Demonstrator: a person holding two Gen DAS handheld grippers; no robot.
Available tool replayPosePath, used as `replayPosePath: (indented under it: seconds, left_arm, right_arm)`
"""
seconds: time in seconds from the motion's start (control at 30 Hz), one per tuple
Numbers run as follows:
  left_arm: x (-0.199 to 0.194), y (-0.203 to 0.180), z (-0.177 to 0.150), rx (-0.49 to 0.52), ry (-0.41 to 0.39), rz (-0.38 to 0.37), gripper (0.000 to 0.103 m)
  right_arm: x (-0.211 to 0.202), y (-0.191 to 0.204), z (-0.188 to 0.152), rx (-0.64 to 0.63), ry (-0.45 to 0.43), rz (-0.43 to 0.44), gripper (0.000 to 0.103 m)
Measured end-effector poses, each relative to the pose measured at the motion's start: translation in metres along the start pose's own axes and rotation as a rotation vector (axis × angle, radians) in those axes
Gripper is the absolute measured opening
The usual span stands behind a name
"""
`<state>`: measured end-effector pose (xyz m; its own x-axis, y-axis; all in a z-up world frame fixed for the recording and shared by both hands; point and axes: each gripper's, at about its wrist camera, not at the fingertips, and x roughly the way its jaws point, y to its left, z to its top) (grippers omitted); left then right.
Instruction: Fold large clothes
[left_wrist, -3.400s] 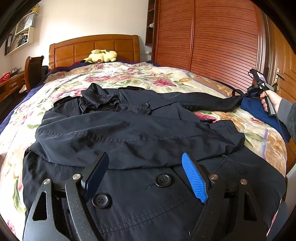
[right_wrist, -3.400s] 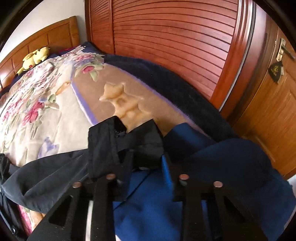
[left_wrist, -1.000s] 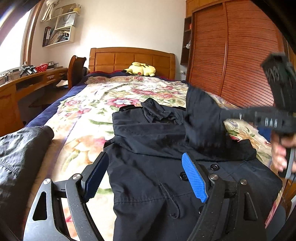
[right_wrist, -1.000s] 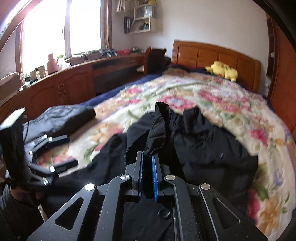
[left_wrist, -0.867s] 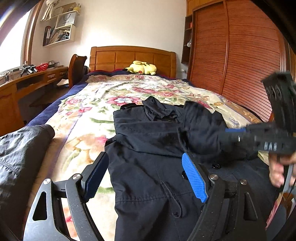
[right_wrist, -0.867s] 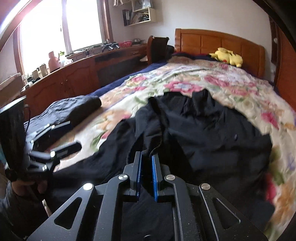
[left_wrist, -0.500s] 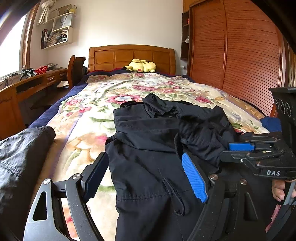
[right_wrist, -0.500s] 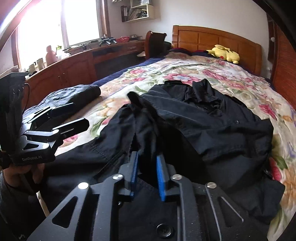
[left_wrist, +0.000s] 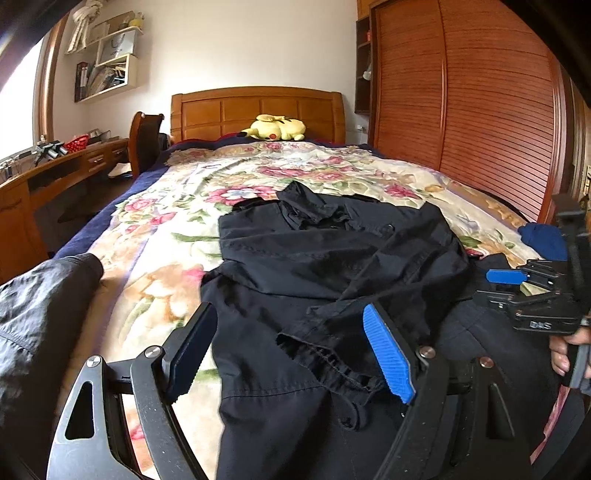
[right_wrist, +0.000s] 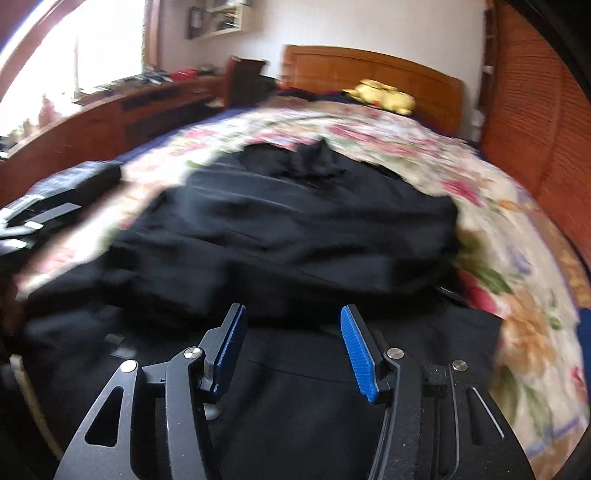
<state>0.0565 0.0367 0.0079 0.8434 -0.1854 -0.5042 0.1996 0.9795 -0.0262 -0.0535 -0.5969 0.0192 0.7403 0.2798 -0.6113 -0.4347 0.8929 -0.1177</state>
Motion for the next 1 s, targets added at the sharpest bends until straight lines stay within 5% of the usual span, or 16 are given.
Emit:
replayPosePath:
  seconds: [0.43, 0.87, 1.0]
  left_arm:
    - [0.034, -0.03, -0.013, 0.07, 0.172, -0.075, 0.082]
    - [0.011, -0.04, -0.03, 0.075, 0.166, -0.118, 0.082]
    - [0.014, -0.045, -0.031, 0.095, 0.175, -0.11, 0.057]
  right_arm:
    - [0.029, -0.009, -0.015, 0.068, 0.032, -0.068, 0.055]
    - [0.034, -0.02, -0.023, 0.105, 0.028, -0.059, 0.055]
    - [0.033, -0.019, -0.024, 0.103, 0.022, -0.062, 0.055]
